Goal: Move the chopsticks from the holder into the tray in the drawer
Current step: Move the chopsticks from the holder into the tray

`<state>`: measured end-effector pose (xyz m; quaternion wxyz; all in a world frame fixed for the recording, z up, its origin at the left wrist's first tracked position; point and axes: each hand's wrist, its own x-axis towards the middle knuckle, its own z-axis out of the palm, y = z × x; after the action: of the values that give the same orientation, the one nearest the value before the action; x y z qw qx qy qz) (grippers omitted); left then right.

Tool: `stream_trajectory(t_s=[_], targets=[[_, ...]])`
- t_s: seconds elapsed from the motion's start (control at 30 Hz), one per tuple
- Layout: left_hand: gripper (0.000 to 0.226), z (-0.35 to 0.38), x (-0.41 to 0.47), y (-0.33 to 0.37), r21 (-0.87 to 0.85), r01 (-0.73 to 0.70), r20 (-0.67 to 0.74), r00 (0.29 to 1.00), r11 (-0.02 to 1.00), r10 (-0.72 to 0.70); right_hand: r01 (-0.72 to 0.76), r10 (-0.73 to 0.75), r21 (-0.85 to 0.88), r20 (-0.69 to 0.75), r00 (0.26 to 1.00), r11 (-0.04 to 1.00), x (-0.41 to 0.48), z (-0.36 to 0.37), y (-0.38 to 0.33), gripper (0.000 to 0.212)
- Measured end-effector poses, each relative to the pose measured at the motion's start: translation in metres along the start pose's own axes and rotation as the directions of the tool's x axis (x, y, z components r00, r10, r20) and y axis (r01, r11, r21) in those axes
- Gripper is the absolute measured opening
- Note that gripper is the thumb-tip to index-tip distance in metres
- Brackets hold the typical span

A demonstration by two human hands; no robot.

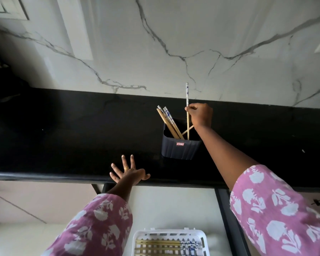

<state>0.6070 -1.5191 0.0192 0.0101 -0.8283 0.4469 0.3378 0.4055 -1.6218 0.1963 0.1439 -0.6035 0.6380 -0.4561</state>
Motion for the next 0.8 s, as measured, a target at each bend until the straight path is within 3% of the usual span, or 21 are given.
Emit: stream_trajectory(t_s=[0.1,0.2,0.3,0.4,0.5,0.67,0.8], targets=[[0.105,0.0,-0.005,-0.004,-0.042,-0.037,-0.038,0.999,0.998,0.036,-0.13,0.169,0.302,-0.107,0.98,0.945,0.0,-0.03,-0.013,0.017],[0.101,-0.002,-0.015,-0.004,0.014,-0.05,-0.115,0.992,0.999,0.051,-0.262,0.421,0.681,-0.075,0.904,0.684,-0.01,-0.056,-0.017,0.02],[0.073,-0.004,-0.037,0.006,0.023,-0.116,-0.289,0.95,0.993,0.117,-0.354,0.6,0.848,0.055,0.798,0.394,-0.035,-0.072,-0.014,0.007],[0.049,-0.009,-0.061,0.025,-0.118,-0.421,-0.391,0.852,0.899,0.348,-0.451,0.702,0.879,0.222,0.676,0.156,-0.064,-0.075,-0.002,0.016],[0.039,-0.019,-0.09,0.042,-0.32,-0.708,-0.449,0.699,0.63,0.557,-0.524,0.709,0.851,0.355,0.609,0.024,-0.092,-0.071,0.009,0.015],[0.042,-0.033,-0.129,0.059,-0.304,-0.9,-0.641,0.436,0.312,0.632,-0.654,0.688,0.748,0.532,0.493,-0.11,-0.128,-0.063,0.016,0.021],[0.016,-0.039,-0.147,0.062,-0.255,-0.918,-0.707,0.391,0.303,0.589,-0.761,0.63,0.643,0.626,0.459,-0.085,-0.153,-0.065,0.021,0.023]])
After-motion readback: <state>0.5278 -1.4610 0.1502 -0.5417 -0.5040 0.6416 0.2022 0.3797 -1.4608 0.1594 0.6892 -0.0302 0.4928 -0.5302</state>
